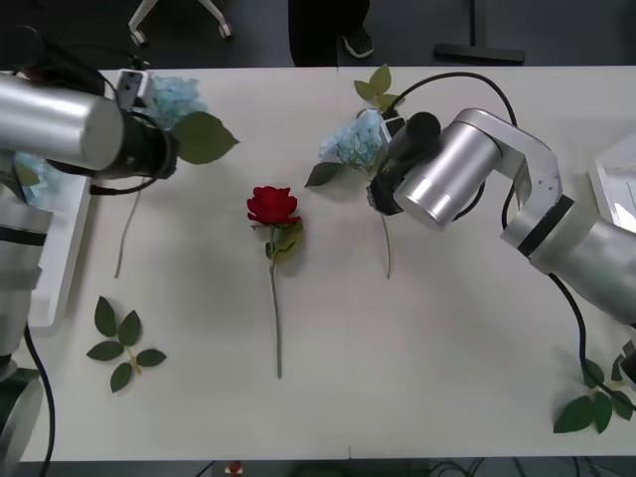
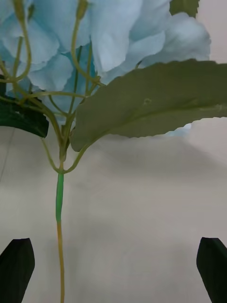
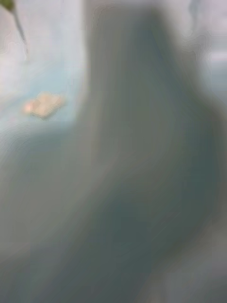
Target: Place the red flowers into the right box and the blue flowers into the left box. If a person shows an open palm, hand one flower to the person first, then continue sorting.
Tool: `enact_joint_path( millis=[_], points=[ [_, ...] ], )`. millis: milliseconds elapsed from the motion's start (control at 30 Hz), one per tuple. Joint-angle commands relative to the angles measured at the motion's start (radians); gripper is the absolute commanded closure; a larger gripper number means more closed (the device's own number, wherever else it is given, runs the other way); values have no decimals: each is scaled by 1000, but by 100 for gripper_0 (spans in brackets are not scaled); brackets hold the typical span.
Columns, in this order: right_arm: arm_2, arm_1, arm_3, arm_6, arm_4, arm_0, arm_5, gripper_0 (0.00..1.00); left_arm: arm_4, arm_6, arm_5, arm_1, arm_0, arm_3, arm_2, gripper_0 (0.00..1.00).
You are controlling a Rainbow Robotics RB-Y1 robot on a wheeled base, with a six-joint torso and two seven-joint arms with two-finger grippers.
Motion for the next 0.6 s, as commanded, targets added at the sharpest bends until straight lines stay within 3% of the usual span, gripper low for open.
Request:
enact_joint_path(
  millis=[33, 367, 600],
  points=[
    [44, 43, 51, -101, 30, -75, -20, 0, 32, -17, 76, 128, -15, -46, 103, 100],
    [44, 127, 192, -112, 53, -113, -60, 0, 42, -121, 70, 348, 3, 81, 350, 100],
    [46, 170, 277, -114, 67, -132, -100, 0, 63, -290, -129, 426, 46, 295, 477, 100]
  ],
)
